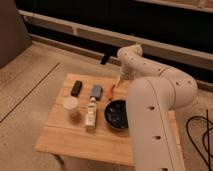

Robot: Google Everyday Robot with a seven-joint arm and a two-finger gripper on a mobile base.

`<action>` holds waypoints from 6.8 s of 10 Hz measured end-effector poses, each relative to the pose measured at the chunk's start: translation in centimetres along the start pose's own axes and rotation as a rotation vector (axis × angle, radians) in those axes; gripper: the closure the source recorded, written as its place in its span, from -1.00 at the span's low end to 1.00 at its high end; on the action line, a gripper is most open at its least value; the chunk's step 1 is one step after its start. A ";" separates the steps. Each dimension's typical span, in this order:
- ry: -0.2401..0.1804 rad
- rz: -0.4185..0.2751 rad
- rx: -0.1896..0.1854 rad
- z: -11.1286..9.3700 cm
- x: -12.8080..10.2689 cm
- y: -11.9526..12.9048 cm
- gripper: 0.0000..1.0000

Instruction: Place the pepper in the ceramic cup

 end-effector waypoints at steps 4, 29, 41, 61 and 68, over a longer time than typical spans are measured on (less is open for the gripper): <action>-0.005 -0.005 -0.006 0.5 0.3 1.6 -0.30; 0.009 -0.199 -0.058 7.4 0.5 5.1 1.00; -0.463 -0.406 -0.046 -9.6 -1.6 12.1 1.00; -0.554 -0.770 -0.316 -15.0 10.9 31.8 1.00; -0.516 -0.765 -0.415 -14.7 9.8 33.5 1.00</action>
